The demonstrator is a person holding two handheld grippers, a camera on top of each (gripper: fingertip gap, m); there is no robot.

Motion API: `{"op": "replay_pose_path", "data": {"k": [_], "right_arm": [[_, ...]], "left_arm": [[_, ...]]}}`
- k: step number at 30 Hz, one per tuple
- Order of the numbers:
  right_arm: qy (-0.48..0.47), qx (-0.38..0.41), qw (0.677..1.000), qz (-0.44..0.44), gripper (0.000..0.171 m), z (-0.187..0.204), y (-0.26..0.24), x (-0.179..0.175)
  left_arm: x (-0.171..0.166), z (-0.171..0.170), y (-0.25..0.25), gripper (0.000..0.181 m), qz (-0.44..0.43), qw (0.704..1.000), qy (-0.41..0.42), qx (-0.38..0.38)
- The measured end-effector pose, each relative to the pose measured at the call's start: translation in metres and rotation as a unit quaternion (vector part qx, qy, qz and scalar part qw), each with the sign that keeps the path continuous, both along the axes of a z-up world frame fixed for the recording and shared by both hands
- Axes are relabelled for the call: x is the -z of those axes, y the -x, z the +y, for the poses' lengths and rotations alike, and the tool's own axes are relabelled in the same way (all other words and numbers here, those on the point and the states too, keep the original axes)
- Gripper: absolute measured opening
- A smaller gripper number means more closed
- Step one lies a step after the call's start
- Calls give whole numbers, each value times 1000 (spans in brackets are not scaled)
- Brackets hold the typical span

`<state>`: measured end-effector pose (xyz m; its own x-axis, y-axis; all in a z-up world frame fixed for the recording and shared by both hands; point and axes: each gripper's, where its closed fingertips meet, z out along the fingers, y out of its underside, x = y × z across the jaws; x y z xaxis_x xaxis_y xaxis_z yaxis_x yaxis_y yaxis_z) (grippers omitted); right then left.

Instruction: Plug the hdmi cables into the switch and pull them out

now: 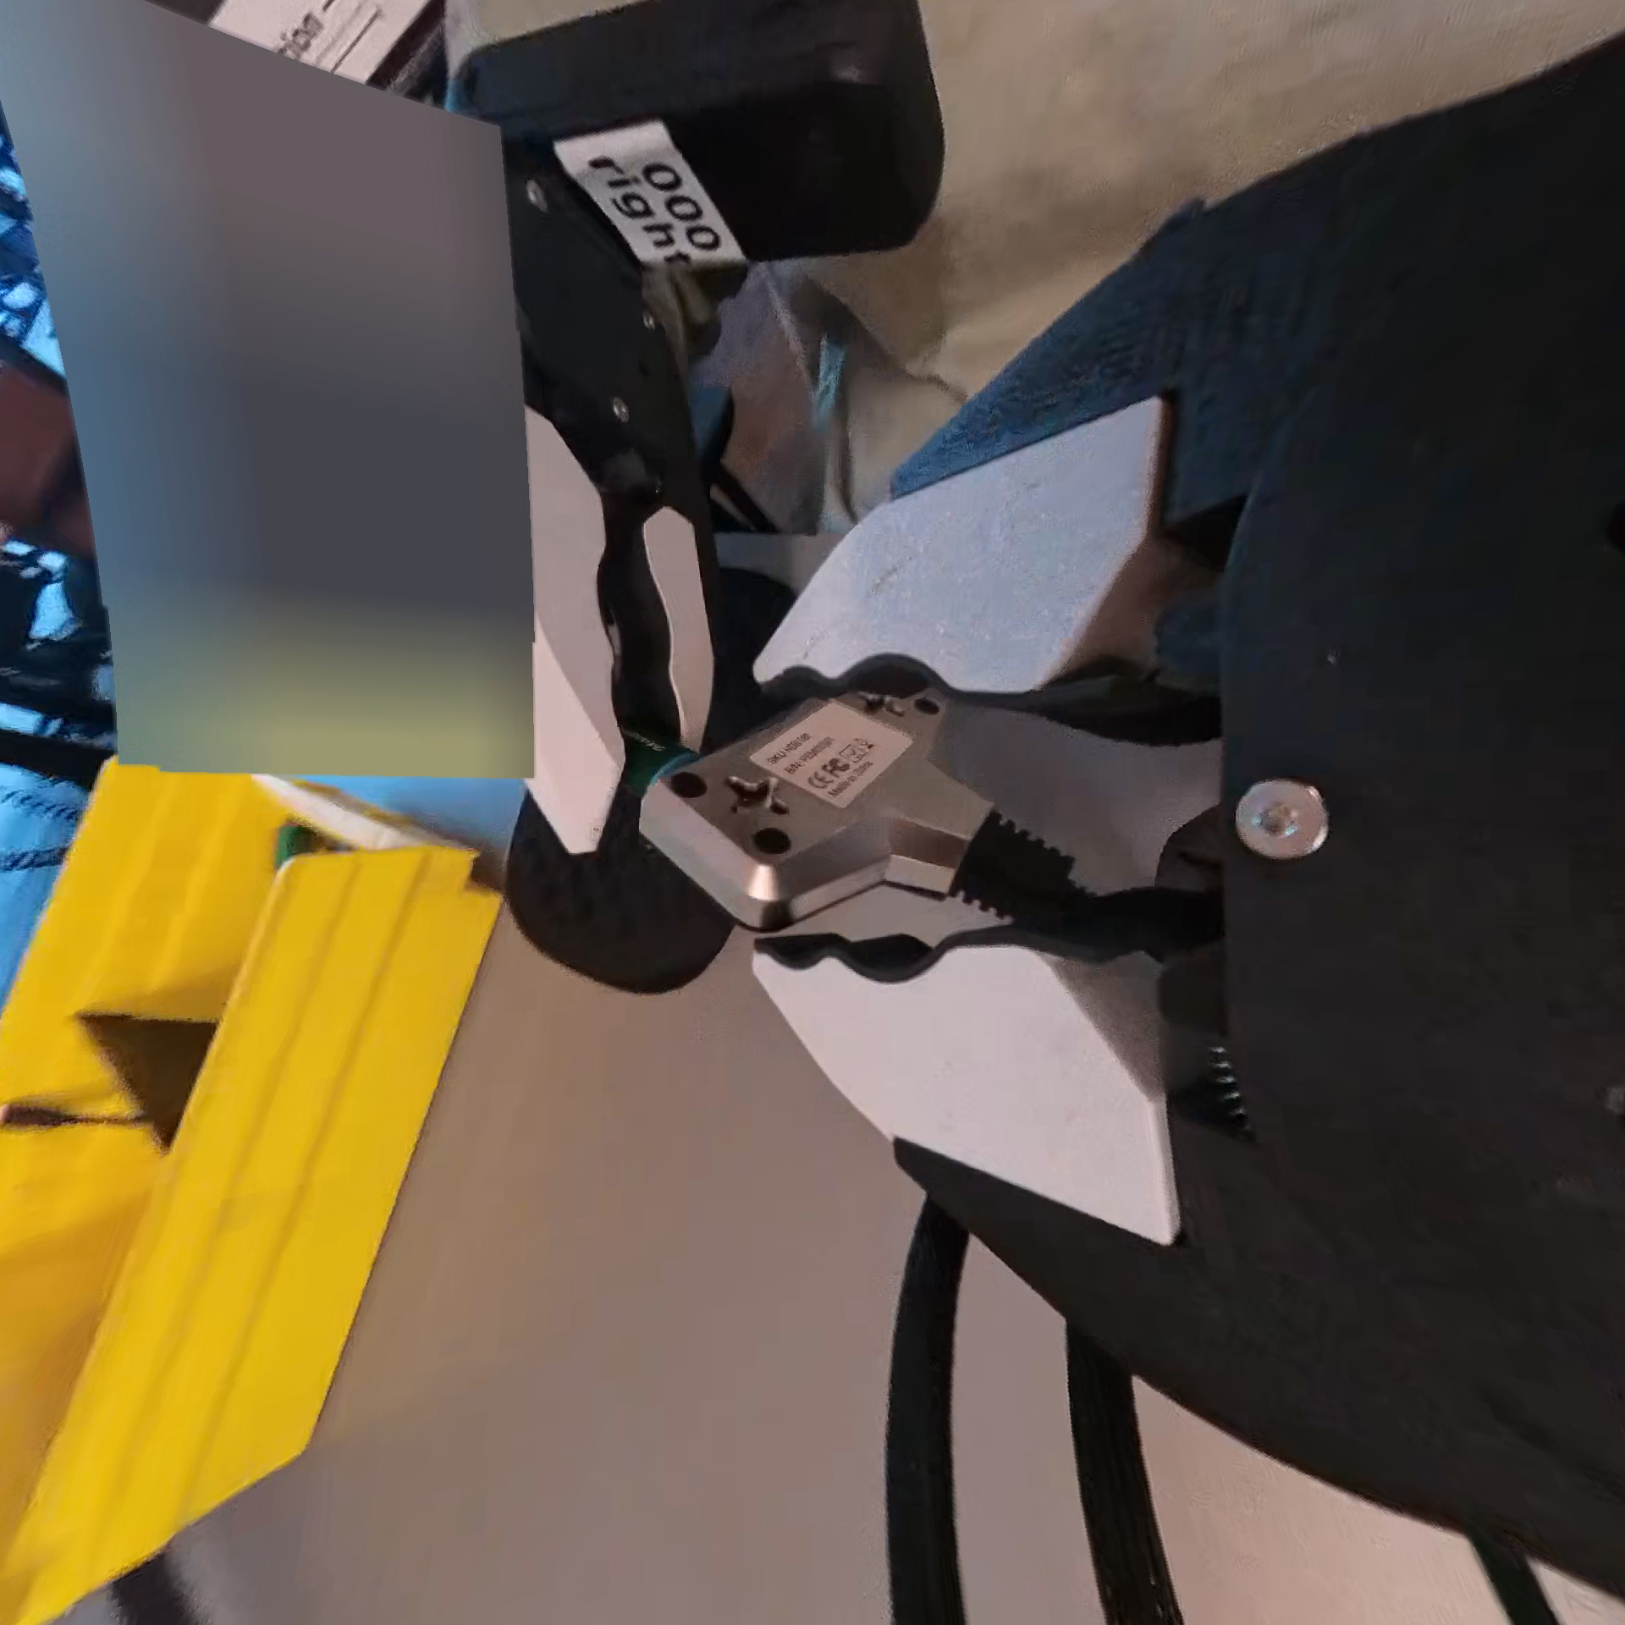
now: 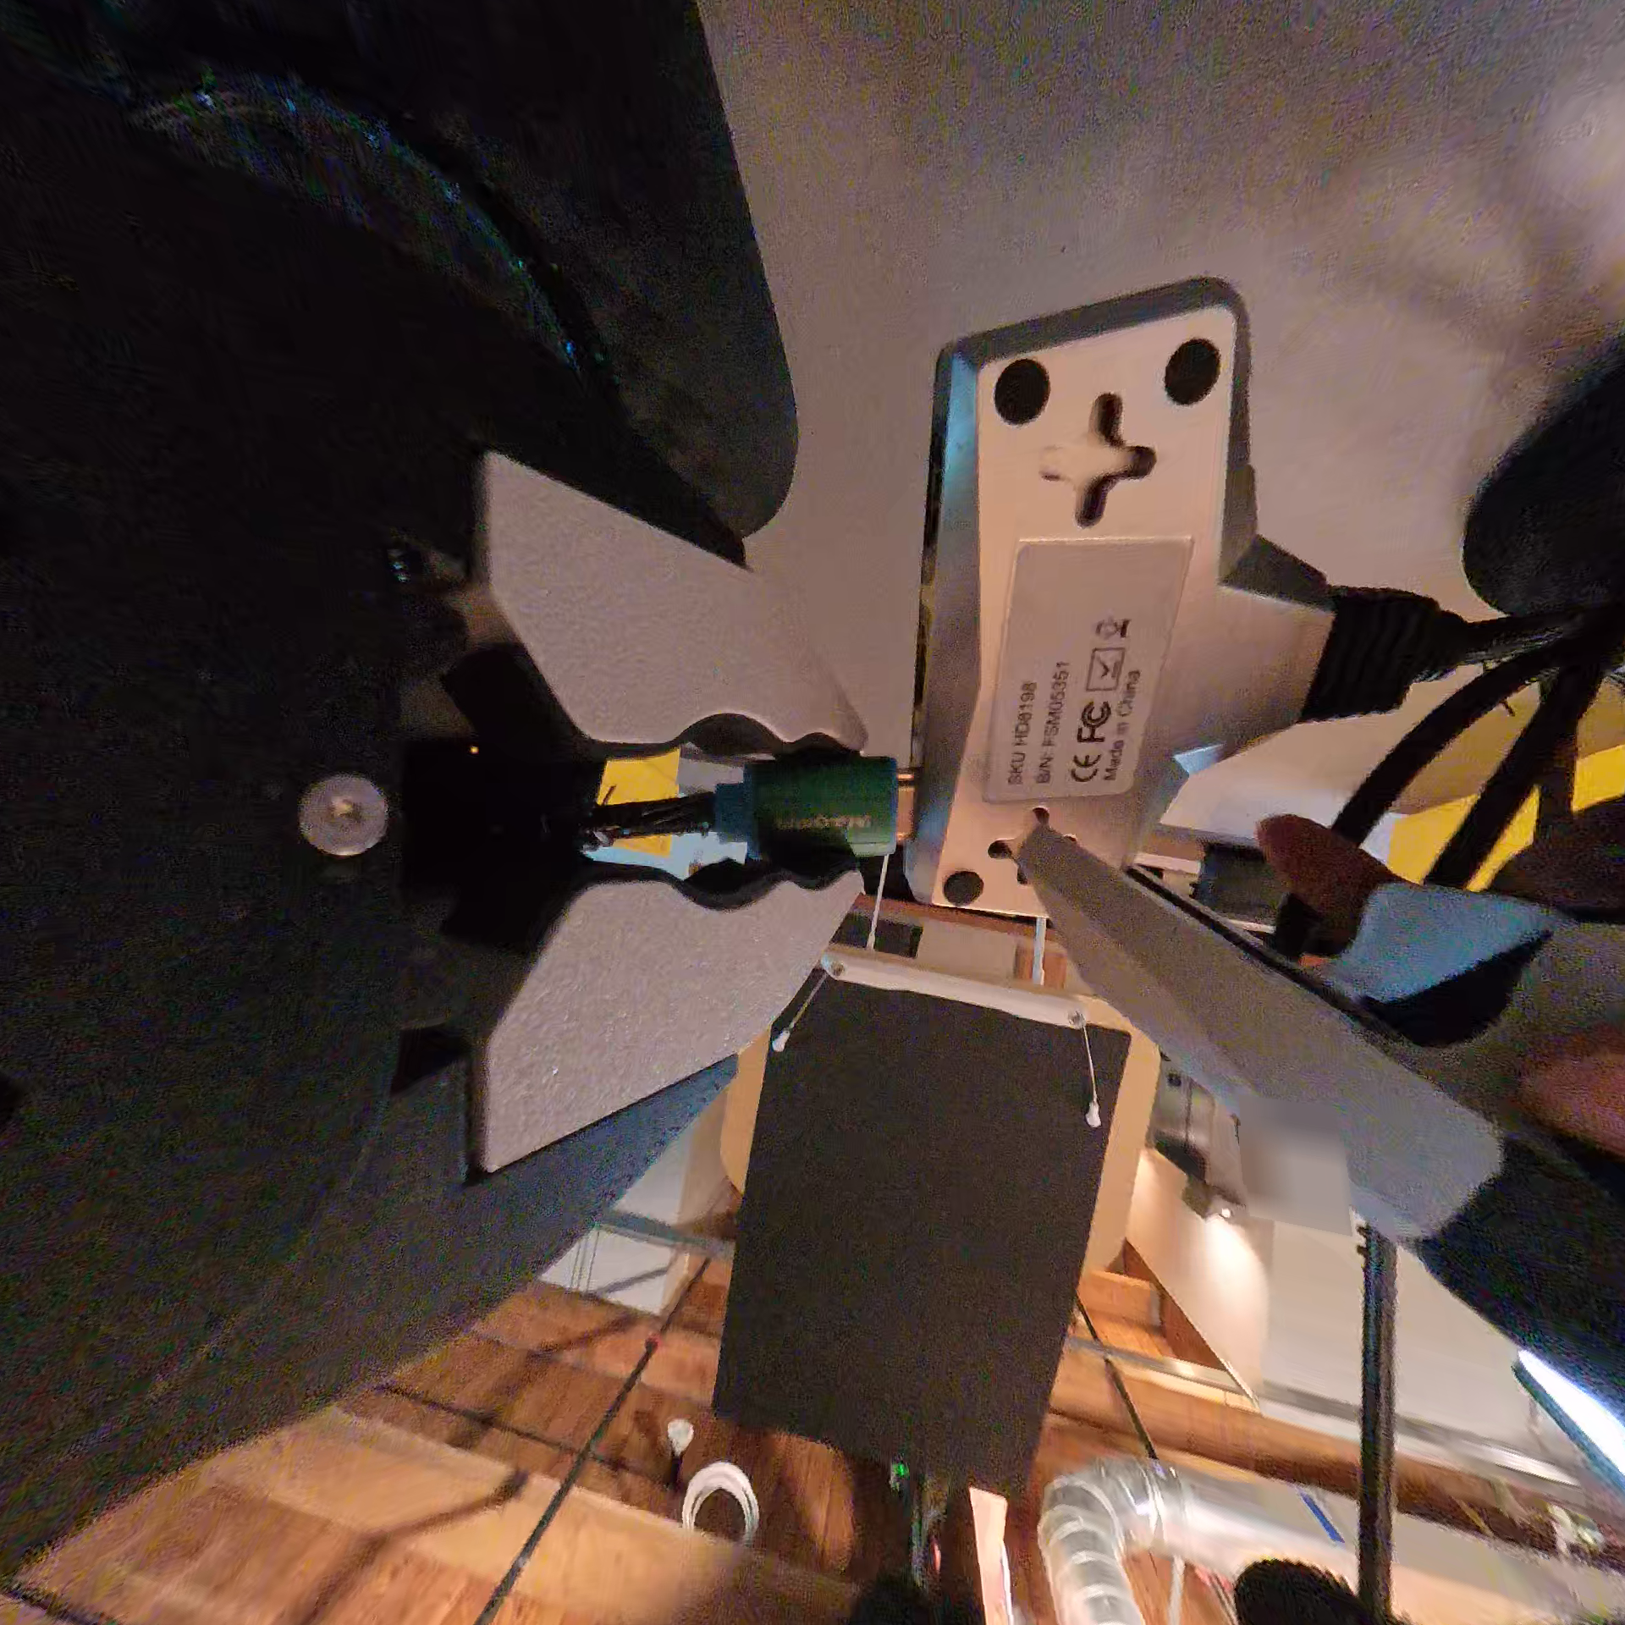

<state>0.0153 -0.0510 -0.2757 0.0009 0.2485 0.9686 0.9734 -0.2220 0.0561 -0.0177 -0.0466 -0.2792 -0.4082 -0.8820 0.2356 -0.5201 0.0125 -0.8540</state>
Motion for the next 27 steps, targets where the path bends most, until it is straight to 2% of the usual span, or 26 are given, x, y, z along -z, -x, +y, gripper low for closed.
{"op": "replay_pose_path", "data": {"k": [2,5,9,15,19,27], "right_arm": [[-18,-23,999,-22,21,0,5,-2],[-23,-54,998,-23,20,1,13,1],[-17,-65,998,-9,21,1,16,9],[-32,-67,997,-27,21,1,16,6],[-38,-75,995,-45,21,1,18,5],[7,-104,994,-24,21,-7,17,15]], "left_arm": [[4,-6,-3,49,7,999,22,37],[2,-13,-7,27,-4,990,109,86],[8,-14,-2,24,-25,984,144,101],[14,-17,8,33,-13,981,163,109],[13,-15,6,23,-45,982,161,92],[21,-23,9,23,-49,984,155,78]]}}
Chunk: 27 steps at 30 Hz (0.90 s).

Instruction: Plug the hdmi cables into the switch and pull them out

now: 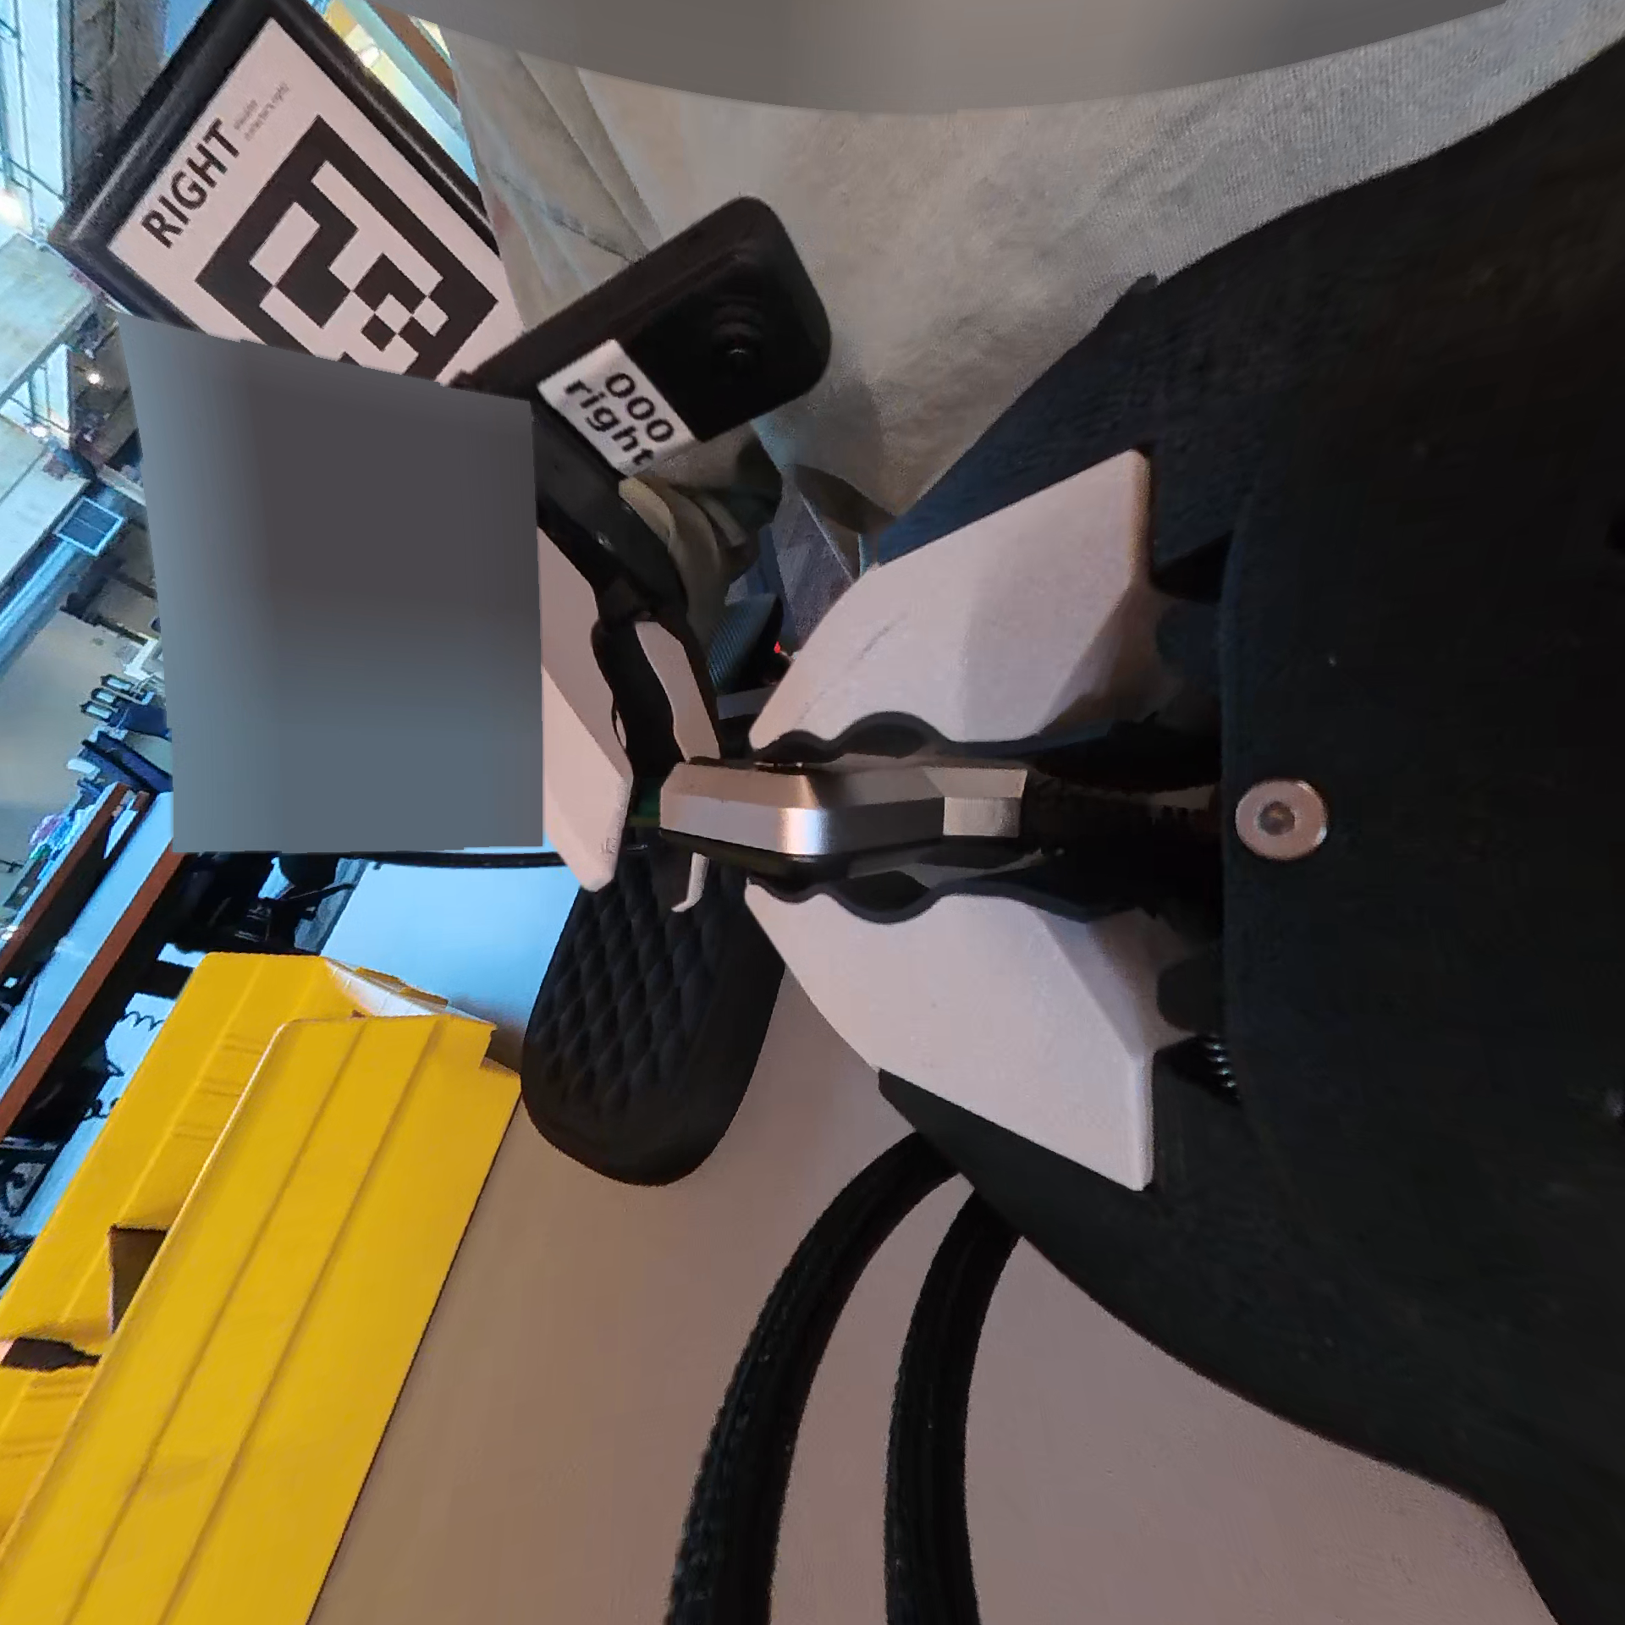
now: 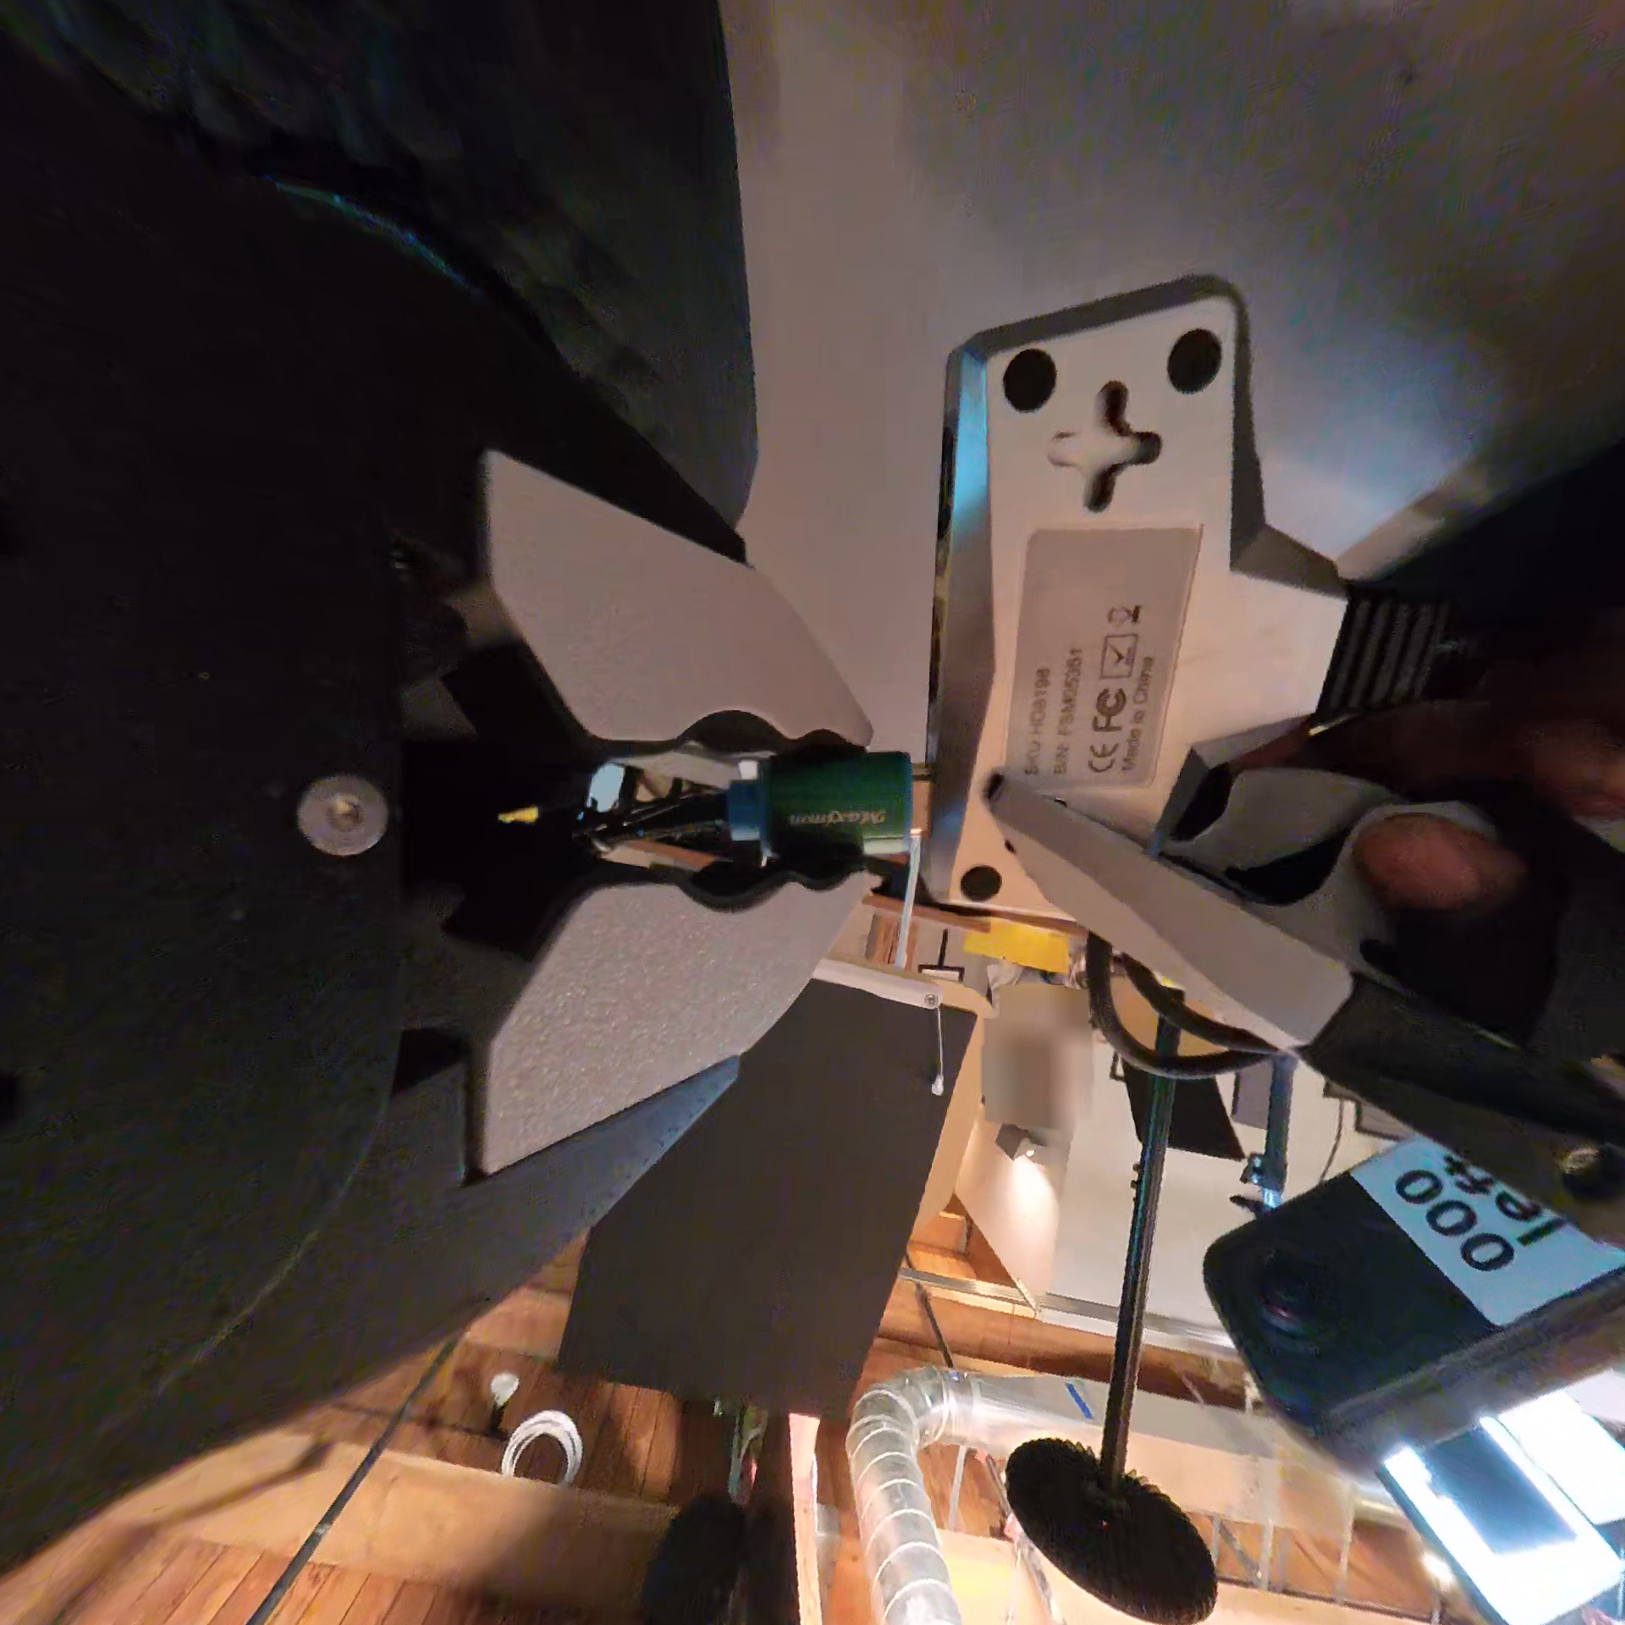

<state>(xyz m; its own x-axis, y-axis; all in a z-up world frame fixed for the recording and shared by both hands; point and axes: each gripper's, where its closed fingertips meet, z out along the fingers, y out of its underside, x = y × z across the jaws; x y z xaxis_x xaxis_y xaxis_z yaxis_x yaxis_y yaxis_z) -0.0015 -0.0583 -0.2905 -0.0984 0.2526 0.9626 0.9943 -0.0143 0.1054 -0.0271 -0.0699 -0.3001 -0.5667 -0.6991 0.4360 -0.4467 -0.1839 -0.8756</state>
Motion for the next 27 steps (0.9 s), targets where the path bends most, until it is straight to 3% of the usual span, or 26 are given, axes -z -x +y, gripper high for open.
{"op": "replay_pose_path", "data": {"k": [4,5,6,7,8,9,10,12,16,19,27], "right_arm": [[16,-9,1000,4,22,-5,-1,2],[18,15,1000,-11,19,-8,-11,-3],[-17,111,993,-34,20,-14,-57,-20],[-33,161,986,11,20,-31,-99,-40],[-48,134,984,105,20,-49,-103,-66],[-74,71,978,181,20,-63,-77,-98],[-96,18,972,214,20,-74,-52,-123],[-120,16,967,223,19,-87,-47,-151],[-197,63,921,329,20,-101,-106,-199],[-222,130,880,400,20,-93,-161,-199],[-311,288,830,362,20,-62,-284,-152]], "left_arm": [[2,-4,2,23,0,1000,-4,10],[7,0,4,21,11,1000,-16,5],[14,19,7,21,22,999,-18,-34],[0,31,13,20,-6,998,42,-49],[-8,30,16,20,-29,997,56,-39],[0,19,11,20,-18,1000,10,-24],[11,7,8,21,4,999,-39,-3],[10,1,9,21,-1,998,-55,8],[-1,9,12,21,-28,1000,-9,-6],[6,3,11,22,-15,999,-36,6],[9,3,10,22,-13,999,-51,-2]]}}
